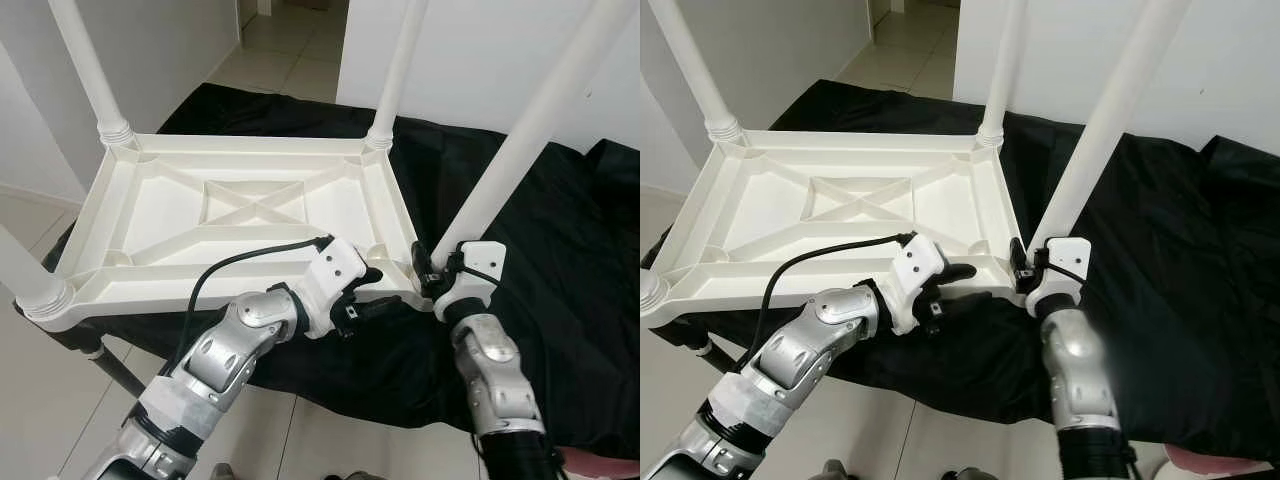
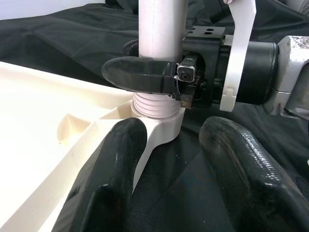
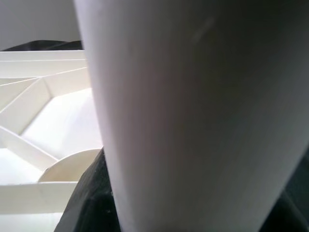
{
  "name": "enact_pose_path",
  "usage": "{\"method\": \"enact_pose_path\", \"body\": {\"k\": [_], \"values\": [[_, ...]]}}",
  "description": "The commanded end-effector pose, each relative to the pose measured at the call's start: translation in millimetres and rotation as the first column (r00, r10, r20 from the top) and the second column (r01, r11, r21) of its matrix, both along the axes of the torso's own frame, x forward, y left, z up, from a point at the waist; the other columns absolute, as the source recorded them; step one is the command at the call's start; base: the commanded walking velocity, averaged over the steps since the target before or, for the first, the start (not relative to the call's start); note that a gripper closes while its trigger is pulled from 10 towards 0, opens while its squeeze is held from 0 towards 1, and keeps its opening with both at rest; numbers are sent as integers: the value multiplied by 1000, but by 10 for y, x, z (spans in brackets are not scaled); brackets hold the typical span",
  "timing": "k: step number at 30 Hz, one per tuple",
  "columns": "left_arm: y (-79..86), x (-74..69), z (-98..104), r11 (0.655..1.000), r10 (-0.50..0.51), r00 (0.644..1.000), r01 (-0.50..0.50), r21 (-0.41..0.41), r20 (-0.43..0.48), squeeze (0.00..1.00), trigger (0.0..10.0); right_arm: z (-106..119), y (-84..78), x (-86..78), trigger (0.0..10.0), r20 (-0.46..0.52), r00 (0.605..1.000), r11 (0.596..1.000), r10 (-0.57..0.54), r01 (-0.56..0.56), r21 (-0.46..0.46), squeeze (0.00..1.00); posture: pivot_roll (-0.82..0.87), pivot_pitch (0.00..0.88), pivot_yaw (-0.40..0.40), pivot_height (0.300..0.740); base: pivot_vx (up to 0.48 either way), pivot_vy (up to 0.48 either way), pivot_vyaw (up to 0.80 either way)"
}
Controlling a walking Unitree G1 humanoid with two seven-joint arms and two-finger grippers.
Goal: Building children table
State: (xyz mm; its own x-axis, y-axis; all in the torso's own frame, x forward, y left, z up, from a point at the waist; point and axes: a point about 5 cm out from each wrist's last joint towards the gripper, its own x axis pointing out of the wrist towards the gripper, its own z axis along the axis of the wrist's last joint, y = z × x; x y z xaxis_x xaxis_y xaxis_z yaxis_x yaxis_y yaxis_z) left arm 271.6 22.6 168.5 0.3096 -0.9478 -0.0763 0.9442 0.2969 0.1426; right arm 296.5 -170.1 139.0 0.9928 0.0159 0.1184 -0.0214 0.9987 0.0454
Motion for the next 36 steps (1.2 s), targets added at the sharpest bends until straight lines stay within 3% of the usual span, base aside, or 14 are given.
{"method": "enact_pose_path", "body": {"k": [1, 2, 4, 6, 8, 11, 27, 28, 36], "values": [[-5, -4, -22, 999, -44, 999, 44, 29, 2, 0, 10000, -170, 26, -72, 10000, -89, 989, 992, -119, 122, 35, 0, -9, 83, -63, 740, 0, 0, 0], [-5, -4, -22, 999, -44, 999, 44, 29, 2, 0, 10000, -170, 26, -72, 10000, -89, 989, 992, -119, 122, 35, 0, -9, 83, -63, 740, 0, 0, 0], [-4, 4, -17, 999, -43, 999, 43, 31, 5, 0, 10000, -183, 103, -115, 10000, -114, 962, 962, -249, 259, 84, 0, -7, 81, -61, 740, 0, 0, 0], [0, 7, -15, 999, -43, 999, 43, 31, 6, 0, 10000, -175, 138, -129, 10000, -120, 950, 949, -287, 300, 102, 0, -4, 80, -58, 740, 0, 0, 0], [9, 9, -14, 999, -43, 999, 42, 34, 8, 0, 10000, -155, 238, -123, 10000, -124, 949, 945, -291, 305, 115, 0, -2, 78, -54, 740, 0, 0, 0], [10, 10, -13, 998, -44, 999, 43, 35, 8, 0, 10000, -150, 262, -118, 10000, -124, 951, 948, -285, 299, 112, 0, -3, 77, -50, 740, 0, 0, 0], [7, 22, 0, 998, -47, 999, 46, 36, 12, 0, 10000, -140, 264, -105, 10000, -121, 949, 950, -290, 301, 81, 0, 0, 78, -48, 740, 0, 0, 0], [6, 21, 1, 998, -46, 999, 46, 36, 11, 0, 10000, -123, 254, -104, 10000, -108, 953, 952, -282, 292, 91, 1000, 1, 77, -49, 740, 0, 0, 0], [-2, 18, 2, 998, -45, 999, 44, 33, 12, 0, 10000, -87, 239, -116, 10000, -71, 966, 961, -249, 256, 101, 1000, -2, 76, -51, 740, 0, 0, 0]]}}
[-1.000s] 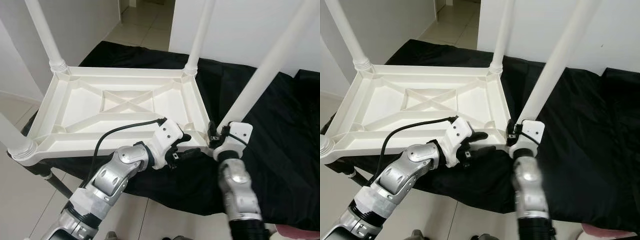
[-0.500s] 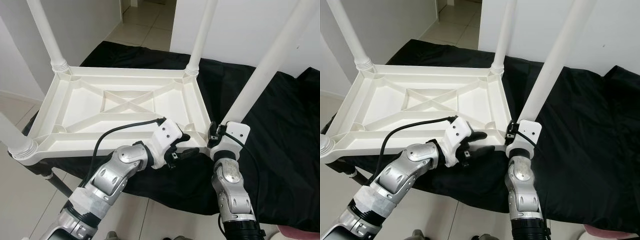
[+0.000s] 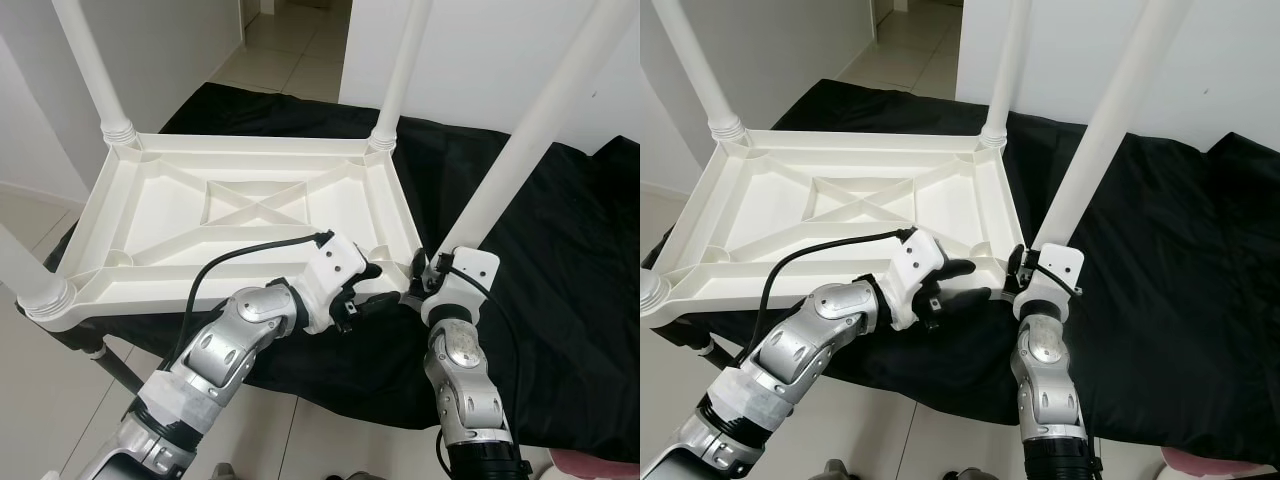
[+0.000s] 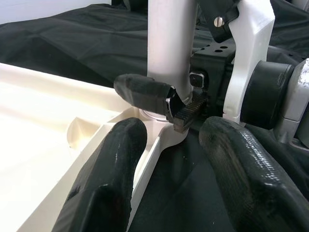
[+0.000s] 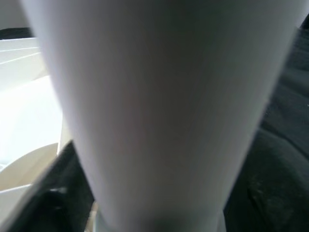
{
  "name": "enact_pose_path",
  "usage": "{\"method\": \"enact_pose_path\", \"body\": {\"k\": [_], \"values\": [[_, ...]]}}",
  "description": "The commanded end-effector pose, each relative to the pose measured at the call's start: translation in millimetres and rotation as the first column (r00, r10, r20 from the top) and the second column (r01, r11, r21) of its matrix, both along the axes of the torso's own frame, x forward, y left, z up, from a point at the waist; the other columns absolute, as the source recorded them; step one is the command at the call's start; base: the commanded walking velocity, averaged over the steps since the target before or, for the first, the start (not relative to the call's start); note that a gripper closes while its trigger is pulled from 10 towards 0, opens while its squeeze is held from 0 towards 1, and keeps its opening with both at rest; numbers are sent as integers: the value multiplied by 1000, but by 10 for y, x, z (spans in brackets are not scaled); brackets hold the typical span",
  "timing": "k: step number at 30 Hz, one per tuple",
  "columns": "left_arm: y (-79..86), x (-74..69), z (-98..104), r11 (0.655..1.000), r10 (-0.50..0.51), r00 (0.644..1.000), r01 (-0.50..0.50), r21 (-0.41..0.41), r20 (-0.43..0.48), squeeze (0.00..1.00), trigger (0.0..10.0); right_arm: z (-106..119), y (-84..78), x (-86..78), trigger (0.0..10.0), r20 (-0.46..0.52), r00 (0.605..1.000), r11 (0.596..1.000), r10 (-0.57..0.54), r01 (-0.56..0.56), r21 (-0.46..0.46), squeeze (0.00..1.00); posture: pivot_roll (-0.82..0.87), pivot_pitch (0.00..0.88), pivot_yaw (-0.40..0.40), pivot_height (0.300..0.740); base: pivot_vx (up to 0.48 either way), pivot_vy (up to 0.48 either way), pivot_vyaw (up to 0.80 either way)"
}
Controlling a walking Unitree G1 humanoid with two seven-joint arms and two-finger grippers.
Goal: Building children table
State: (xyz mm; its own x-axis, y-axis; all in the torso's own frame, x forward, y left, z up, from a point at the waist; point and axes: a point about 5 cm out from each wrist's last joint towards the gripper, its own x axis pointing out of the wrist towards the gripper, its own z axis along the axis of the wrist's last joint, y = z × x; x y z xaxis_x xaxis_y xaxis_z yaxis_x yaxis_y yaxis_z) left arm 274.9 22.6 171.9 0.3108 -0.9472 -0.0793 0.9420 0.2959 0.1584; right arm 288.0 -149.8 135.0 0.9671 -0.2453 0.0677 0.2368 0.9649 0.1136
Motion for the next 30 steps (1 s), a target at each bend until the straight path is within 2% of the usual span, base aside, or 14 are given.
{"method": "enact_pose_path", "body": {"k": [1, 6, 7, 8, 24, 30], "values": [[-3, -15, -33, 999, -44, 999, 45, 25, -3, 0, 10000, -43, 30, -38, 10000, -4, 1000, 999, 11, -11, 33, 1000, -4, 76, -53, 740, 0, 0, 0], [-7, -11, -33, 999, -43, 999, 44, 24, -2, 0, 10000, -41, 10, -49, 10000, 13, 999, 999, 37, -37, 25, 1000, -5, 75, -55, 740, 0, 0, 0], [-10, -9, -33, 999, -43, 999, 43, 23, -1, 0, 10000, -36, 9, -51, 10000, 27, 996, 997, 80, -80, 9, 663, -6, 74, -56, 740, 0, 0, 0], [-12, -5, -31, 999, -42, 999, 42, 23, 0, 0, 10000, -30, 10, -52, 10000, 42, 991, 992, 123, -123, -5, 0, -8, 72, -55, 740, 0, 0, 0], [-4, -16, -97, 999, -30, 1000, 30, 28, 0, 0, 10000, 25, -182, -60, 10000, 133, 960, 969, 246, -239, -68, 0, -9, 72, -57, 740, 0, 0, 0], [-9, -20, -103, 999, -38, 999, 38, 33, 2, 0, 10000, 124, -343, 9, 10000, 156, 920, 930, 359, -338, -144, 0, -12, 73, -58, 740, 0, 0, 0]]}}
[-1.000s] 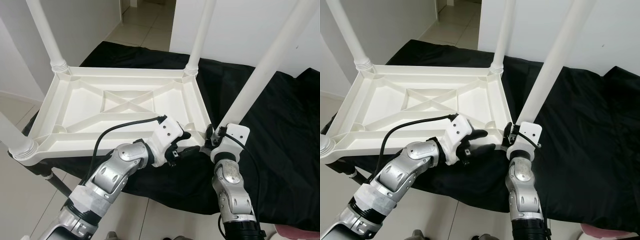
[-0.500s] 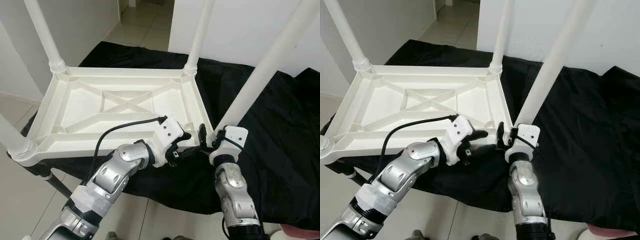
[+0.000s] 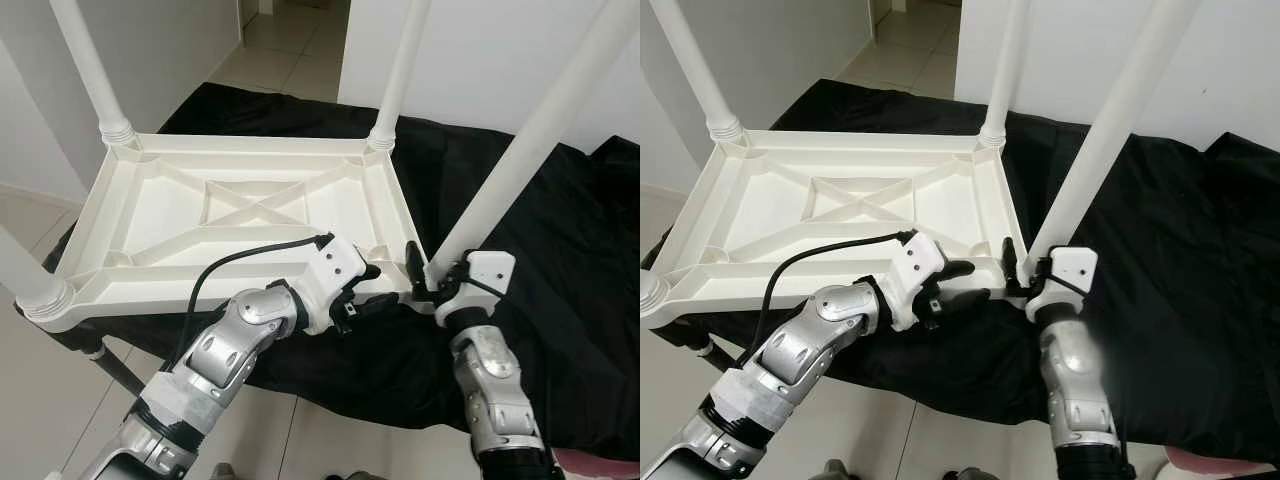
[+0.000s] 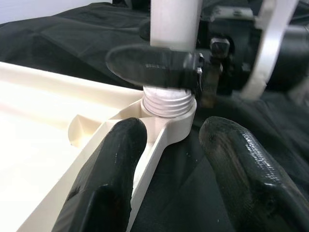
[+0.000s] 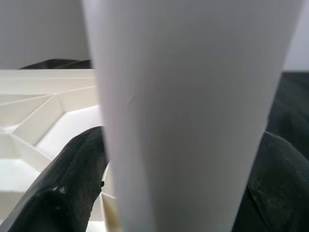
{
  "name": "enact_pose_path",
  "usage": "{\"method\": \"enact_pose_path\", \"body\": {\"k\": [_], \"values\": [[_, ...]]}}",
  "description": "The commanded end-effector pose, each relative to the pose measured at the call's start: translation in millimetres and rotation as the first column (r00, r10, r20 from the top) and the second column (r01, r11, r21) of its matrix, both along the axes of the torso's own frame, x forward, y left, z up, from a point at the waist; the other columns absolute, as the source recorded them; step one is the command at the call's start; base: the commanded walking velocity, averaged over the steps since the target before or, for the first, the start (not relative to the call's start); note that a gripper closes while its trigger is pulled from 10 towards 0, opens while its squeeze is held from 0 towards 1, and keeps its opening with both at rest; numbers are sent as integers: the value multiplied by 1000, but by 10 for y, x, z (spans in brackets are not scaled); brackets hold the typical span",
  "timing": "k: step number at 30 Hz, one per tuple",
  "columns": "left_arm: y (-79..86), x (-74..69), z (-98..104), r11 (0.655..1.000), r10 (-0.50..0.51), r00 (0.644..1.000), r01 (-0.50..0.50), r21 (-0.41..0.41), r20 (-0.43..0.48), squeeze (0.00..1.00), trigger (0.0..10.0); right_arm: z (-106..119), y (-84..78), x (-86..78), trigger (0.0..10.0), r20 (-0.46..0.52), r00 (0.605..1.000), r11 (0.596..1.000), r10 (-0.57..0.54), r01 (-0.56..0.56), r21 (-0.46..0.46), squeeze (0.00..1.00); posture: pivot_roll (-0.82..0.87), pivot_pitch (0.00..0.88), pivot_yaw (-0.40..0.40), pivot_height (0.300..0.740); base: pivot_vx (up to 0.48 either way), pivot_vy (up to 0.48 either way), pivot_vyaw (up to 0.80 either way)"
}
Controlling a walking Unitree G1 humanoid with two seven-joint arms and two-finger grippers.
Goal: Building children table
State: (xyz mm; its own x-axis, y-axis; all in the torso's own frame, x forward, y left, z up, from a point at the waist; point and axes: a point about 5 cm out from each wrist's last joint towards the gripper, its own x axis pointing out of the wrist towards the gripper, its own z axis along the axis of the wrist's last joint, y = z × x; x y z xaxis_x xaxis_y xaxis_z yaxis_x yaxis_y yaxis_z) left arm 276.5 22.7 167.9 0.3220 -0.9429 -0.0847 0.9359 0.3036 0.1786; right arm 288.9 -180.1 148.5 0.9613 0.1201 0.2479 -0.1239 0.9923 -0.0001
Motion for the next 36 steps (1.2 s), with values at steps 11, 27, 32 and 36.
{"method": "enact_pose_path", "body": {"k": [11, 27, 32, 36], "values": [[-38, -54, -66, 998, -59, 998, 59, 21, -14, 0, 10000, -2, -120, 118, 3020, -23, 991, 988, 133, -134, -78, 0, -8, 67, -62, 740, 0, 0, 0], [-20, -58, -65, 998, -55, 998, 55, 25, -8, 0, 10000, -128, -70, 84, 10000, -75, 978, 980, 193, -196, -34, 0, -5, 62, -61, 740, 0, 0, 0], [-5, -57, -74, 998, -56, 998, 56, 30, -9, 0, 10000, -108, -49, 83, 10000, -96, 987, 990, 132, -136, -40, 0, -8, 61, -60, 740, 0, 0, 0], [-12, -60, -73, 998, -57, 998, 57, 30, -9, 0, 10000, -89, -35, 81, 10000, -103, 994, 1000, 24, -25, -7, 0, -9, 63, -62, 740, 0, 0, 0]]}}
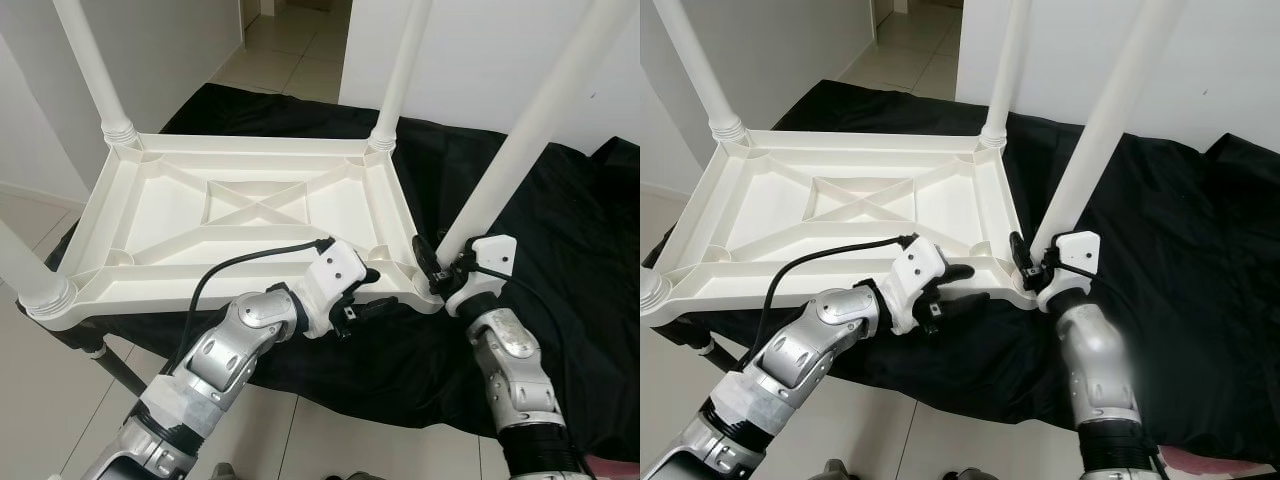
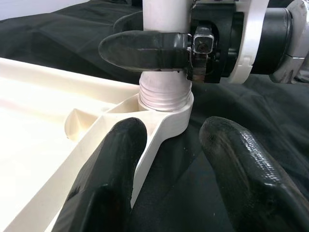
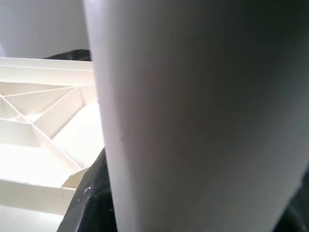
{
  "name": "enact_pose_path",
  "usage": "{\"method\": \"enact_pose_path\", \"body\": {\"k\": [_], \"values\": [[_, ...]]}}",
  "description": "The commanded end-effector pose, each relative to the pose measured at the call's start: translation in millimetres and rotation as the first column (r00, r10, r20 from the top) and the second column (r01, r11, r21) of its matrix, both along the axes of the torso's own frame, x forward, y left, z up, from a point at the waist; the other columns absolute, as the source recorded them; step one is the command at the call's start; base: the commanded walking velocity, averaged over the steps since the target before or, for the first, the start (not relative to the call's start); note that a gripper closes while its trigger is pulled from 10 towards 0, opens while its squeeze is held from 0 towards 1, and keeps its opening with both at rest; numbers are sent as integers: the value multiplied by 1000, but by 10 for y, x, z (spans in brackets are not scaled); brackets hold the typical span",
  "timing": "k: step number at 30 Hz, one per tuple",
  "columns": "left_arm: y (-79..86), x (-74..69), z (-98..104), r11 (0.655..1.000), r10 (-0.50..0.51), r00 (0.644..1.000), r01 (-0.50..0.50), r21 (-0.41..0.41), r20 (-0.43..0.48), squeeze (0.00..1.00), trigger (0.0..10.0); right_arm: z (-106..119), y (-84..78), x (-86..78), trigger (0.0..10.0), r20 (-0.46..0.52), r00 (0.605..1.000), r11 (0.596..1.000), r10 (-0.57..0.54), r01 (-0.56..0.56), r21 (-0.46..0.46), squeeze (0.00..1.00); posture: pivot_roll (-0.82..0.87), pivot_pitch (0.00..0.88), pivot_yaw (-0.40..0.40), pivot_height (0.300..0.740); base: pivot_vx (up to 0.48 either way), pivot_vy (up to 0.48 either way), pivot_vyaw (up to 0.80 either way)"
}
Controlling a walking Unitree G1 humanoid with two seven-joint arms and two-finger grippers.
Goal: Building children table
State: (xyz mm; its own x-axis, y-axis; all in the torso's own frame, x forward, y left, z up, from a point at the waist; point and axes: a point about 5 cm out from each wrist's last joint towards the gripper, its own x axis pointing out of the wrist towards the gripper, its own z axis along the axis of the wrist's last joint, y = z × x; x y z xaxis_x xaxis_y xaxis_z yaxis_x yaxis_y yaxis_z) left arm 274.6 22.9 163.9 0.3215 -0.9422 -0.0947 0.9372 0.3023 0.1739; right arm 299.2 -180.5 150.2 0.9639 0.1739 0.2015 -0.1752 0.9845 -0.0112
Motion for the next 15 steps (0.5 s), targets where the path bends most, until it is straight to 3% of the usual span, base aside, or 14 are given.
{"method": "enact_pose_path", "body": {"k": [1, 4, 7, 9, 11, 13, 15], "values": [[-15, -46, -33, 998, -58, 998, 58, 22, -3, 0, 10000, -109, -21, -27, 10000, -68, 994, 996, -84, 86, 21, 0, -10, 63, -62, 740, 0, 0, 0], [-16, -48, -34, 998, -59, 998, 59, 21, -4, 0, 10000, -113, -15, -31, 10000, -76, 990, 992, -119, 122, 29, 0, -10, 63, -62, 740, 0, 0, 0], [-21, -59, -39, 998, -61, 998, 61, 19, -7, 0, 10000, -126, 106, -103, 10000, -81, 962, 962, -261, 266, 66, 0, -9, 64, -66, 740, 0, 0, 0], [-21, -59, -39, 998, -61, 998, 61, 19, -7, 0, 10000, -126, 106, -103, 10000, -81, 962, 962, -261, 266, 66, 0, -9, 64, -66, 740, 0, 0, 0], [-22, -60, -41, 998, -61, 998, 61, 19, -7, 0, 10000, -142, 146, -132, 10000, -92, 945, 944, -313, 320, 75, 0, -9, 63, -67, 740, 0, 0, 0], [-24, -59, -45, 998, -62, 998, 62, 20, -9, 0, 10000, -181, 215, -187, 10000, -126, 898, 895, -422, 435, 103, 0, -8, 59, -69, 740, 0, 0, 0], [-25, -60, -47, 998, -62, 998, 62, 20, -9, 0, 10000, -179, 250, -205, 10000, -129, 889, 884, -440, 454, 111, 0, -8, 58, -69, 740, 0, 0, 0]]}}
